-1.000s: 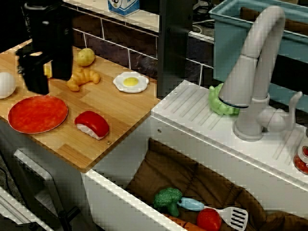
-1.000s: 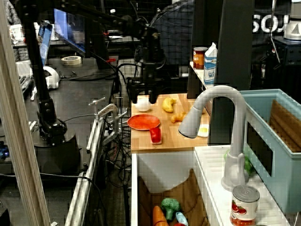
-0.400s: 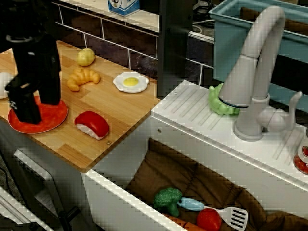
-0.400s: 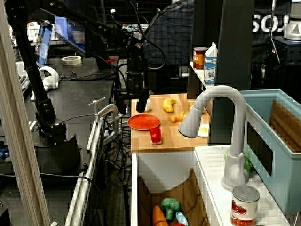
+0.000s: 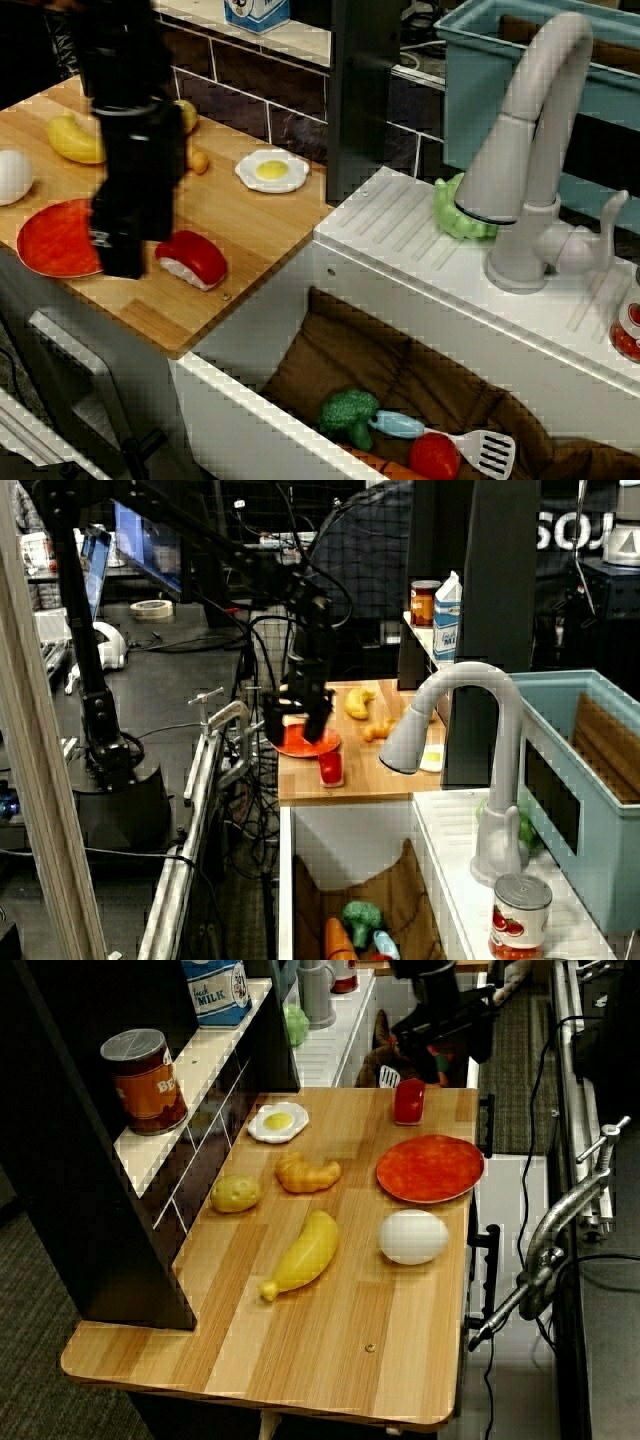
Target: Put sushi on plate
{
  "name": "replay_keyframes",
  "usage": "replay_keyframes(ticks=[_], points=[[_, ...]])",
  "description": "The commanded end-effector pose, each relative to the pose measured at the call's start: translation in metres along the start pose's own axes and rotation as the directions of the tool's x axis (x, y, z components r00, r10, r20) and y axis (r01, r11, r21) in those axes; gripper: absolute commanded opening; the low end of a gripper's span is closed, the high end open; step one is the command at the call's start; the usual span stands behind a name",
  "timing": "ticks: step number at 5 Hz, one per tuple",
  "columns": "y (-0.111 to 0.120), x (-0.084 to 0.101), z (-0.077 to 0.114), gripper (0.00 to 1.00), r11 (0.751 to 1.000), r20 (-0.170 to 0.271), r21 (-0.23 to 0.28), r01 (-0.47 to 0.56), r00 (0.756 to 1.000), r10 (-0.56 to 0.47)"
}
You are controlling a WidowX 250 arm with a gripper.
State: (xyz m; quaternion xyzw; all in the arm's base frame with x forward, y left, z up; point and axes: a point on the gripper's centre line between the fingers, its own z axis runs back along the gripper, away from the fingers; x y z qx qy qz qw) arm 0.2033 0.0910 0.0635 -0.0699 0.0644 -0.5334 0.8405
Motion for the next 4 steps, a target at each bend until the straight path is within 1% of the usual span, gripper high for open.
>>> replay_keyframes(ticks=[1,2,3,4], points=[[0.011,0.024,0.016,1.0,0.999,-0.001,0.027,0.031,1.0,-0.031],[0.01,0.025,0.022,1.0,0.994,-0.013,0.039,0.105,0.994,-0.105],[0.016,0.027,0.021,1.0,0.978,-0.008,0.052,0.201,0.98,-0.201],[0.028,0.027,0.021,1.0,0.979,0.01,0.07,0.19,0.982,-0.191]])
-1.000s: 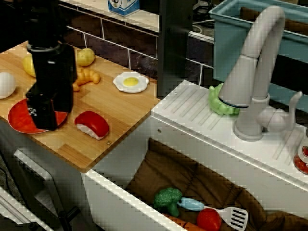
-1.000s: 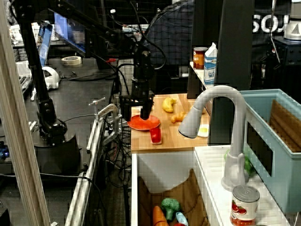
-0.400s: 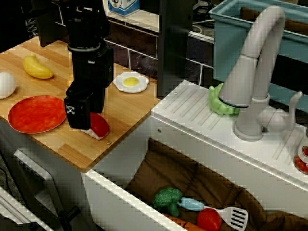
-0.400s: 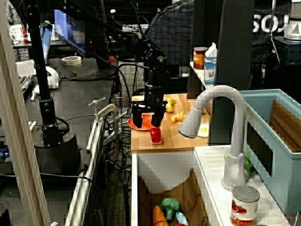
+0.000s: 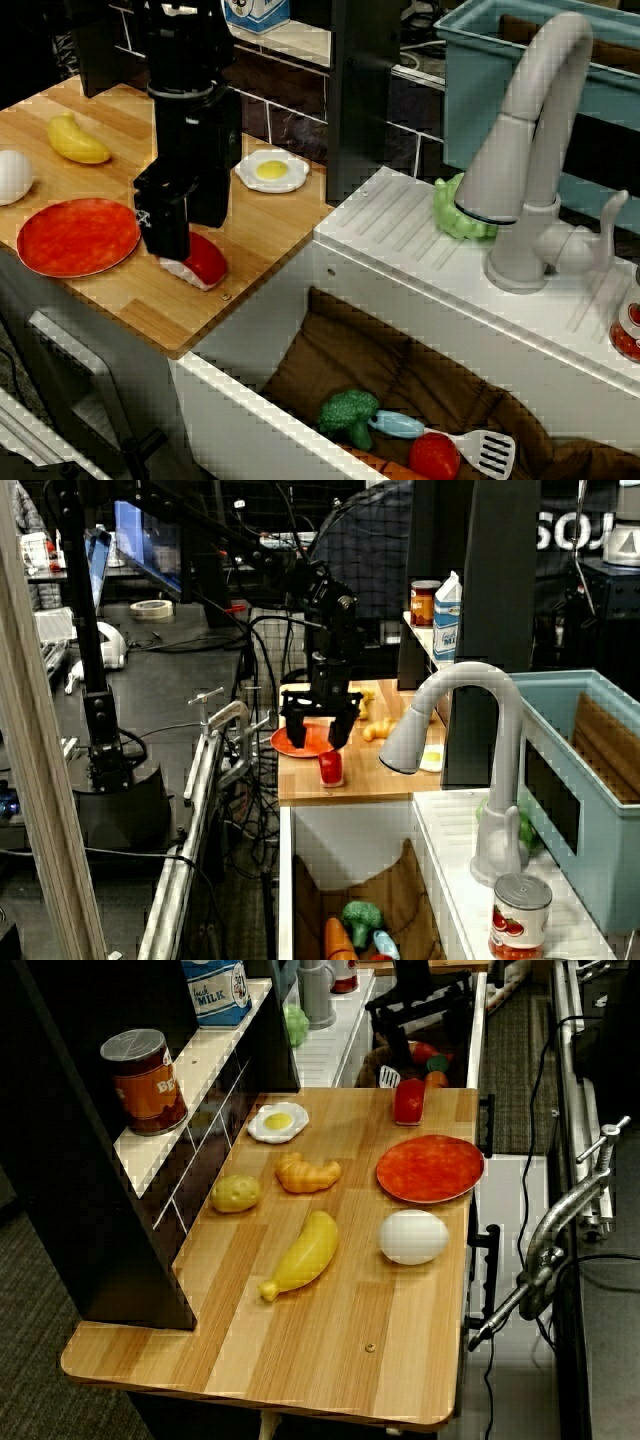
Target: Put sushi on plate
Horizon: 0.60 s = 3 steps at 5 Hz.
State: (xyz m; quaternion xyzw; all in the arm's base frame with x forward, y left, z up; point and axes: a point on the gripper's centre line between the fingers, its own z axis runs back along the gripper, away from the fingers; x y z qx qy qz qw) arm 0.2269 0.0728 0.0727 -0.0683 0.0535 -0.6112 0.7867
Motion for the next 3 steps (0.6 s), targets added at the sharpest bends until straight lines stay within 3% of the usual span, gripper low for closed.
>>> replay_keyframes(ticks=[1,3], points=[[0.019,-0.004,0.01,1.0,0.998,0.028,0.064,-0.022,0.999,0.02],[0.022,-0.012,-0.005,1.0,0.994,0.044,0.095,-0.062,0.997,0.058]])
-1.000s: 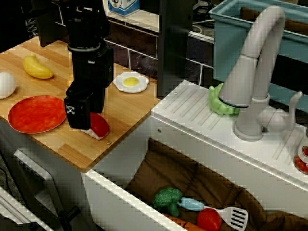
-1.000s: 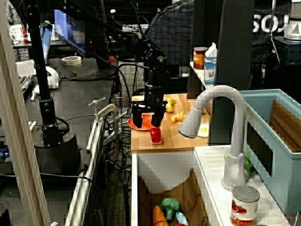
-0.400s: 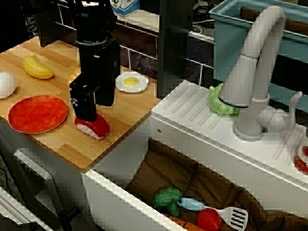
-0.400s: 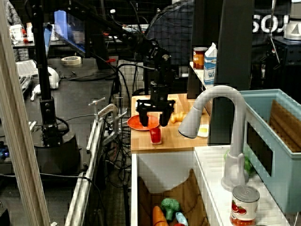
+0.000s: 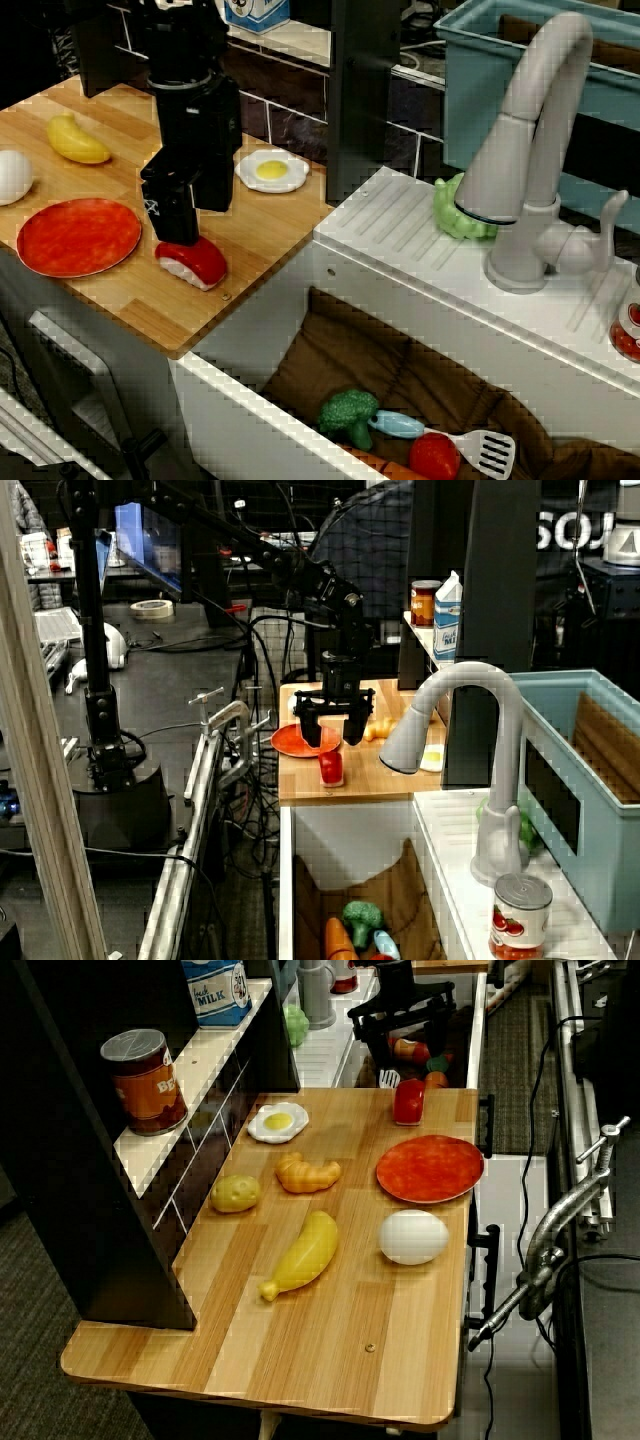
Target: Put sushi on plate
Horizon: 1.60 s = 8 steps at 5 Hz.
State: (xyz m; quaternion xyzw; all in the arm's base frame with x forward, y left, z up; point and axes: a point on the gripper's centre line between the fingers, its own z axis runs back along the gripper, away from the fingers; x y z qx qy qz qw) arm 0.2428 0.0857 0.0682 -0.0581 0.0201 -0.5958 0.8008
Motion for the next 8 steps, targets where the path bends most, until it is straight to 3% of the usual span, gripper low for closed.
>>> replay_keyframes(ticks=[1,3,4,5,6,7,8], points=[[0.002,-0.008,-0.028,1.0,0.997,-0.03,0.045,-0.055,0.998,0.057],[0.003,-0.015,-0.045,1.0,0.994,-0.061,0.054,-0.093,0.993,0.096],[0.005,-0.017,-0.048,0.0,0.988,-0.07,0.077,-0.134,0.988,0.14],[0.007,-0.015,-0.042,0.0,0.985,-0.061,0.073,-0.154,0.986,0.158],[0.012,-0.018,-0.02,0.0,0.982,-0.077,0.062,-0.176,0.981,0.181],[0.049,-0.055,0.035,0.0,0.975,-0.108,-0.001,-0.224,0.969,0.223],[0.071,-0.089,0.07,0.0,0.965,-0.105,-0.027,-0.262,0.961,0.258]])
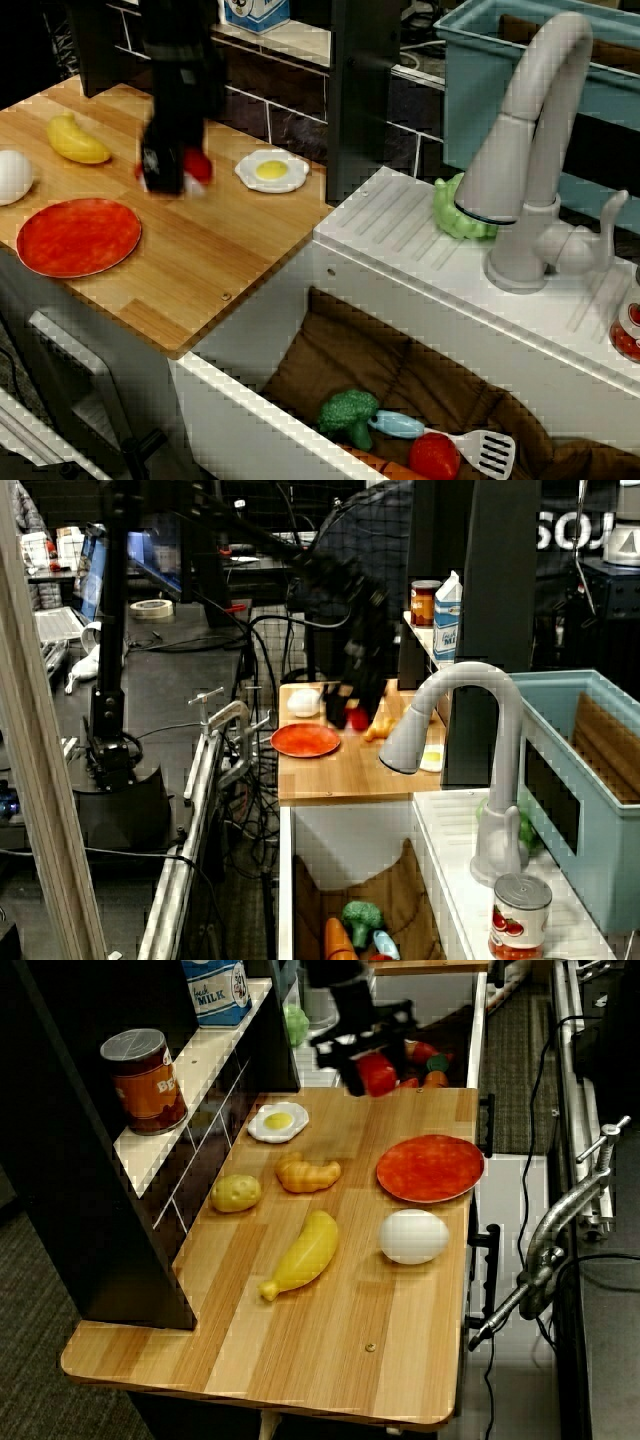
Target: Put sushi on plate
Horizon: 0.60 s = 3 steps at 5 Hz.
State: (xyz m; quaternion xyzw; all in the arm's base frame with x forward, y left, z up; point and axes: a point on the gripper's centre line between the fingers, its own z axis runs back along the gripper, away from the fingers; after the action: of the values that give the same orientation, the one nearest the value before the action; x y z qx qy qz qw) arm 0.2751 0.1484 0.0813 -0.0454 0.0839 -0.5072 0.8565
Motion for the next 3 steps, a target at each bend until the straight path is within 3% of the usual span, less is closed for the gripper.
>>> replay_keyframes(ticks=[1,2,3], points=[[0.044,-0.065,0.044,0.0,0.997,-0.021,-0.023,-0.068,0.998,0.067],[0.006,-0.093,0.038,0.0,0.999,-0.071,-0.046,-0.01,0.997,0.006],[-0.029,-0.132,0.044,0.0,0.995,-0.104,-0.079,0.054,0.993,-0.062]])
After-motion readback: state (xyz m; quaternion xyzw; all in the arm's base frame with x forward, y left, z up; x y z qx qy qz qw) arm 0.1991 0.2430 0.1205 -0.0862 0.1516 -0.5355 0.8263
